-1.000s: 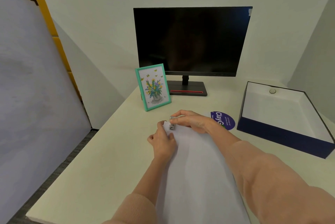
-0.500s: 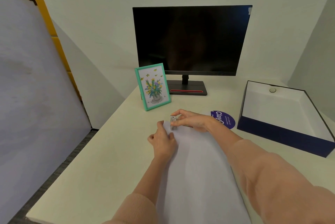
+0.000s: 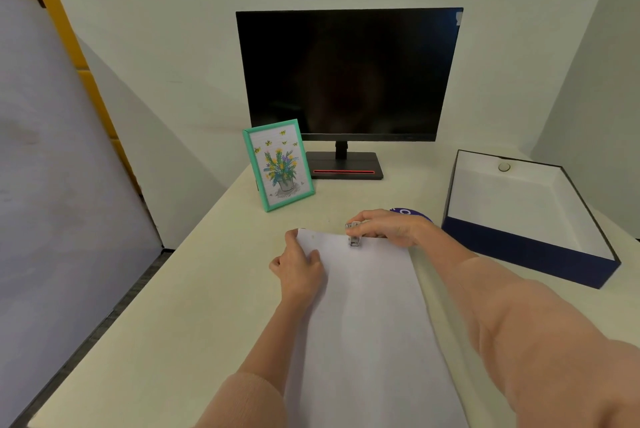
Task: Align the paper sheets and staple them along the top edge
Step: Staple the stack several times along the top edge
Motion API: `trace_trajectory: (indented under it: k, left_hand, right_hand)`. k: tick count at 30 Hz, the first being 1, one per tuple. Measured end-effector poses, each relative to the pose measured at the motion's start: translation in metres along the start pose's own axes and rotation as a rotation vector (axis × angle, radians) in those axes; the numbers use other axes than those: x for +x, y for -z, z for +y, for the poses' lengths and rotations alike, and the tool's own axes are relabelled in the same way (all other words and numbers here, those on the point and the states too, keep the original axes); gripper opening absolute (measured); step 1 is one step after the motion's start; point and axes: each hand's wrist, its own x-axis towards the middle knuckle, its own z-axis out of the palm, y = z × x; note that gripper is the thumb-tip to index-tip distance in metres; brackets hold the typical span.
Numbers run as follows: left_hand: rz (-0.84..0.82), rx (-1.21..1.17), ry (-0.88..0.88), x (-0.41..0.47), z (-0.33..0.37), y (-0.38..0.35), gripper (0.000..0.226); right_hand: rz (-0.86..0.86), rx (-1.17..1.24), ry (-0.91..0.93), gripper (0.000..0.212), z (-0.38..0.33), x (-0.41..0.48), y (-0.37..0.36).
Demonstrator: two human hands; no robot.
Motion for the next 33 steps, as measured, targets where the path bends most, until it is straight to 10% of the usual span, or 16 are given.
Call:
trace_trajectory:
  k: [33]
  left_hand:
    - [0.005,-0.014,0.002,0.003,-0.004,-0.003,0.040]
  right_hand:
    - [-0.033,0.027,0.006,0.048,-0.003,0.009,0.007]
